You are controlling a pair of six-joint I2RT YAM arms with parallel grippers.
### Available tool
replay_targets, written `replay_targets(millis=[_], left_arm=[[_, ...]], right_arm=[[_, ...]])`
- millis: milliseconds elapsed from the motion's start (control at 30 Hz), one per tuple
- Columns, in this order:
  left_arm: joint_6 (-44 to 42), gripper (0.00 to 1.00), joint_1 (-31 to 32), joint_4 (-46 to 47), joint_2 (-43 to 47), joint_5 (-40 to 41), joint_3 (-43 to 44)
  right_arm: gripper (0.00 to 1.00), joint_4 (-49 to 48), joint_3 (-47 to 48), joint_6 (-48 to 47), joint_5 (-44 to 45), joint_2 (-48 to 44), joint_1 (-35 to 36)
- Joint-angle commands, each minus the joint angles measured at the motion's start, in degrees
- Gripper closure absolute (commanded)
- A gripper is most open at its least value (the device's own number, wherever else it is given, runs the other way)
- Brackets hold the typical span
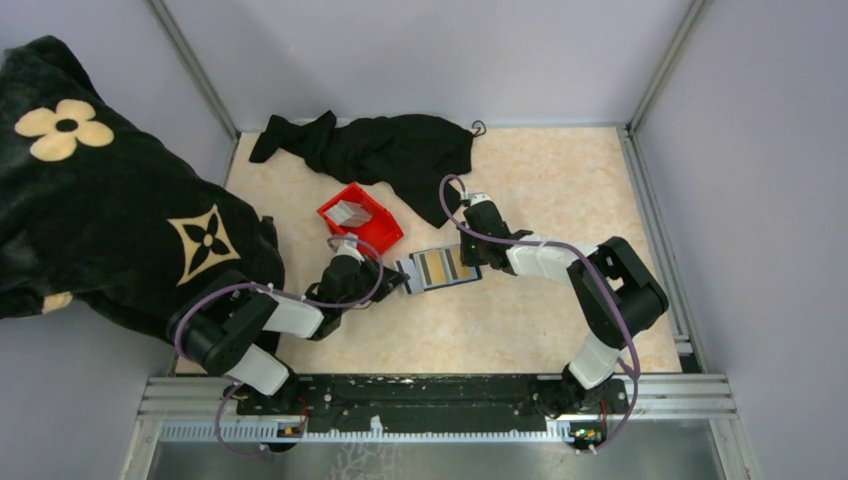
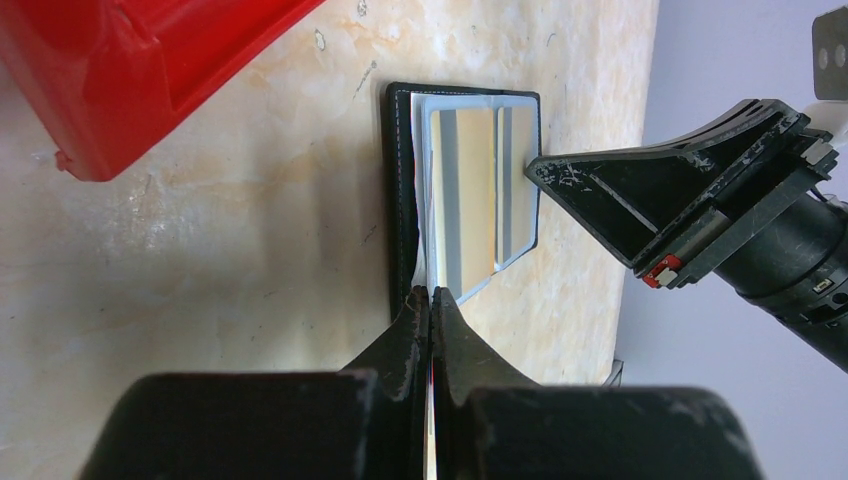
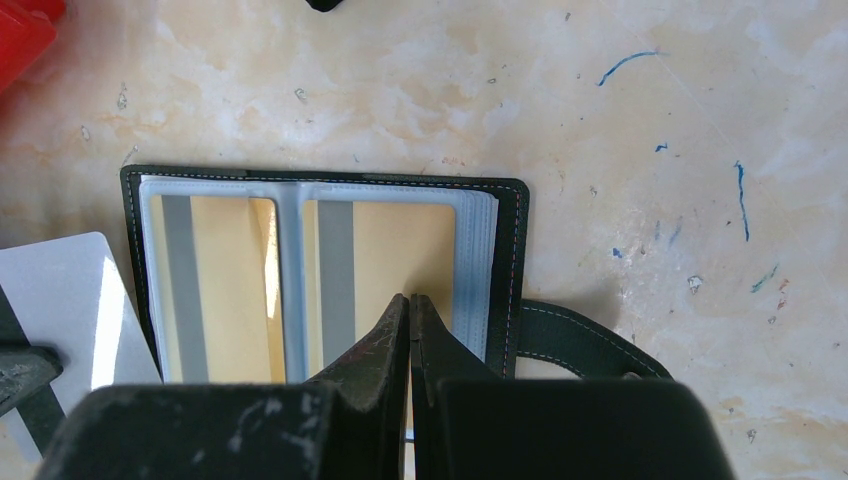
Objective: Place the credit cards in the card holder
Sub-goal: Turn over the card slot in the card holder.
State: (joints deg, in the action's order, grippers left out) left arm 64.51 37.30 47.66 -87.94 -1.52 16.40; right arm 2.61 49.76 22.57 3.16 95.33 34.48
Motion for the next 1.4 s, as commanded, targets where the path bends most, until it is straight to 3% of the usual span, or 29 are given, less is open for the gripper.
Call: replay_targets(millis=[0,1367], left_arm=[[-0.51,1.00,0.36,1.74,-0.35,0.49,0.47],[1.51,1.00,3.02,6.44,-2.57,3.63,3.59]], right_arm=[[1.00,0.99,-0.37,-0.42,-0.17,1.25,0.75],[1.00,0.99,-0.63,-0.54,0.09,0.89,0.68]])
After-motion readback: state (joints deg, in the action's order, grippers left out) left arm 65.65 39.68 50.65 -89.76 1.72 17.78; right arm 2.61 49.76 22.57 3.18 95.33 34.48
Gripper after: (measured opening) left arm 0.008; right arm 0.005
